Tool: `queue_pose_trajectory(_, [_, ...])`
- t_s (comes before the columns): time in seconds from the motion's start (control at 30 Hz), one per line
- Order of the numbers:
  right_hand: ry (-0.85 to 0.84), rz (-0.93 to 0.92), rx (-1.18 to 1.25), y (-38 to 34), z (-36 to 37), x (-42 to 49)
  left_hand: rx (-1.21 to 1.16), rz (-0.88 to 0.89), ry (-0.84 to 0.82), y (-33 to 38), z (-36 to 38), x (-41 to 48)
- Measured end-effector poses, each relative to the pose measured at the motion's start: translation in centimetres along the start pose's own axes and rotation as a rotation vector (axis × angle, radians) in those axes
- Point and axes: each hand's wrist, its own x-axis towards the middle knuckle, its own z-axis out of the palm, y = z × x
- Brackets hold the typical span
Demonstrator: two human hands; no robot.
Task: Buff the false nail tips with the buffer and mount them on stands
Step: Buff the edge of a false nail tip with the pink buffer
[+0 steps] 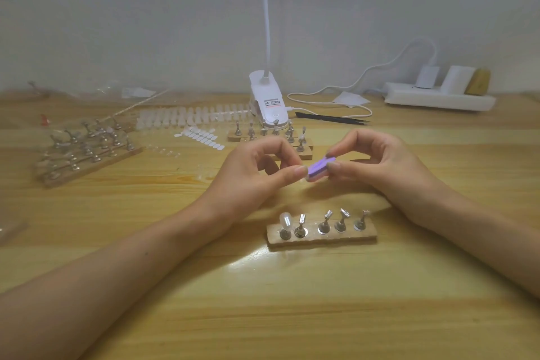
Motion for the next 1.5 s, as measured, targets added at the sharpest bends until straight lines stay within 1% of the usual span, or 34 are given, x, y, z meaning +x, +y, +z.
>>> queue_pose_trajectory(0.03, [-0.02, 0.008, 0.008, 0.0, 0.0, -0.1, -0.002, -0.004, 0.005, 0.0, 0.0, 0.0])
queue_pose_trajectory(0.1, [-0.134, 0.016, 0.017, -0.1, 0.5, -0.3, 0.01, -0.007, 0.002, 0.0, 0.0, 0.0])
queue_pose_trajectory(0.13, [-0.145, 0.013, 0.012, -0.1, 0.6, -0.4, 0.017, -0.008, -0.002, 0.0, 0.0, 0.1])
queue_pose_trajectory(0.23, [0.002, 0.0, -0.002, 0.0, 0.2, -0.1, 0.007, -0.006, 0.0, 0.0, 0.0, 0.1])
queue_pose_trajectory(0.27, [0.003, 0.011, 0.01, -0.1, 0.1, -0.1, 0.004, -0.003, -0.001, 0.0, 0.0, 0.0])
queue_pose_trajectory(0.37, [-0.156, 0.035, 0.04, -0.1, 0.6, -0.4, 0.003, -0.006, -0.003, 0.0, -0.1, 0.0])
queue_pose_trajectory(0.4, [-0.147, 0.026, 0.03, -0.1, 0.7, -0.4, 0.007, -0.006, -0.009, 0.0, 0.0, 0.0])
queue_pose_trajectory(0.5, [-0.007, 0.02, 0.052, 0.1, 0.3, 0.0, 0.009, 0.003, -0.017, 0.1, 0.0, 0.0])
queue_pose_trajectory(0.53, [-0.018, 0.031, 0.073, 0.1, 0.2, 0.0, 0.003, 0.005, -0.018, 0.1, 0.0, 0.0])
queue_pose_trajectory(0.6, [-0.111, 0.042, 0.088, 0.1, 0.4, 0.0, -0.016, 0.003, -0.017, 0.2, -0.1, 0.0])
queue_pose_trajectory(0.63, [-0.122, 0.036, 0.084, 0.2, 0.4, 0.0, -0.027, 0.001, -0.018, 0.2, -0.1, 0.1])
queue_pose_trajectory(0.73, [-0.013, 0.038, 0.121, 0.5, 0.0, 0.3, -0.044, 0.005, -0.016, 0.3, -0.1, 0.0])
queue_pose_trajectory(0.83, [-0.063, 0.057, 0.157, 0.6, -0.1, 0.5, -0.049, 0.022, -0.033, 0.5, 0.0, -0.1])
queue_pose_trajectory(0.97, [-0.047, 0.08, 0.172, 0.3, -0.4, 0.6, -0.057, 0.024, -0.027, 0.5, 0.0, -0.1])
queue_pose_trajectory(1.07, [-0.175, 0.093, 0.175, 0.4, 0.1, 0.3, -0.065, 0.027, -0.028, 0.5, 0.0, 0.0])
queue_pose_trajectory(1.1, [-0.184, 0.087, 0.18, 0.4, 0.3, 0.3, -0.065, 0.032, -0.033, 0.5, 0.0, -0.1])
queue_pose_trajectory(1.2, [-0.059, 0.093, 0.208, 0.3, -0.2, 0.5, -0.07, 0.031, -0.031, 0.5, -0.1, -0.1])
queue_pose_trajectory(1.23, [-0.05, 0.1, 0.213, 0.3, -0.3, 0.5, -0.07, 0.032, -0.025, 0.5, -0.1, -0.1])
queue_pose_trajectory(1.33, [-0.193, 0.096, 0.21, 0.4, 0.3, 0.2, -0.065, 0.04, -0.025, 0.6, -0.1, -0.1])
queue_pose_trajectory(1.37, [-0.19, 0.084, 0.203, 0.5, 0.5, 0.2, -0.052, 0.046, -0.032, 0.6, -0.1, -0.1])
queue_pose_trajectory(1.47, [-0.047, 0.085, 0.205, 0.5, 0.0, 0.4, -0.038, 0.049, -0.021, 0.6, -0.1, -0.1])
queue_pose_trajectory(1.5, [-0.048, 0.086, 0.216, 0.5, -0.2, 0.5, -0.041, 0.05, -0.019, 0.6, -0.1, -0.1])
